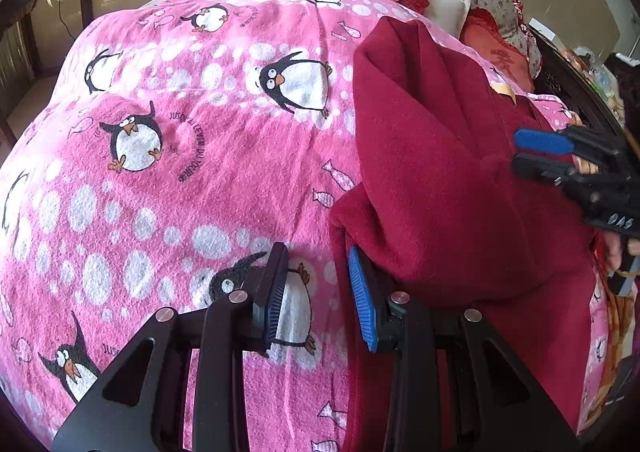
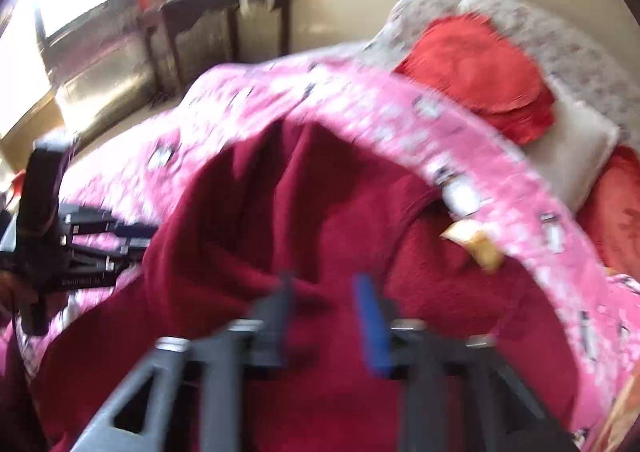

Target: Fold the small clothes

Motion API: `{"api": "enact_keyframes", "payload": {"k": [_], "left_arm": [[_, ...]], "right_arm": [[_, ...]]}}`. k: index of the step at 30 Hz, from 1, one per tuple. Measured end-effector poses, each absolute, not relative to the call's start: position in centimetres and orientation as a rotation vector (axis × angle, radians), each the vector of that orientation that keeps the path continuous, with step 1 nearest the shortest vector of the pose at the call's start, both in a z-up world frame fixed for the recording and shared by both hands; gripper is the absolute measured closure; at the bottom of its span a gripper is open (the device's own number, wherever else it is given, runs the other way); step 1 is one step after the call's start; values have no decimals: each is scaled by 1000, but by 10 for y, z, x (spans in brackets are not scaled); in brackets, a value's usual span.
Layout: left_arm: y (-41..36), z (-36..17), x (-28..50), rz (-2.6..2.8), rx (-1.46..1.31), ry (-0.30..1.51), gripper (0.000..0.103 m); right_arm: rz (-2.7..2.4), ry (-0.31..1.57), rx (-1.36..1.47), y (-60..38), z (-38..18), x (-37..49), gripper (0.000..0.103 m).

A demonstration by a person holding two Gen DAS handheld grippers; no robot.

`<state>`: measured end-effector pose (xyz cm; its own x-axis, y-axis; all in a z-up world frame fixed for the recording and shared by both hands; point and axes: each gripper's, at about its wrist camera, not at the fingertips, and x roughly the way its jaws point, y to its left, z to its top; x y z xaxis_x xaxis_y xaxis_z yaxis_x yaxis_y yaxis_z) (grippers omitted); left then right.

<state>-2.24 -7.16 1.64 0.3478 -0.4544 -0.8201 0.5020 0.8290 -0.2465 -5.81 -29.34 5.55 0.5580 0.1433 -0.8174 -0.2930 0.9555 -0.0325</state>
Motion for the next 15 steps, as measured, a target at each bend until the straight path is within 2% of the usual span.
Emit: {"api": "enact_keyframes", "payload": {"k": [3,4,5,7,11,13,15], "left_arm": [[-70,15,-23,-615,50,1038,71],[-70,15,-24,-614,51,1035,71],[-71,15,-24,-614,54,1034,71],[-71,15,-24,-616,51,1035,71],[-68,14,-24,-617,31,1030,71],[-69,13,-25,-624,28,1024,64],[-72,14,-27,-616,44,1021,63]], "right_arm": [[287,996,-218,-282,32,-51,62],[286,1012,-236,-279,22,-49,71],[260,1013,-272,-275,15,-49,86],[221,989,-313,-272,17,-52,100],[155,863,-261,-290,62,-73,101],[54,814,-238,-306,78,-82,101],[-46,835,-260,-316,75,-80,101]]}}
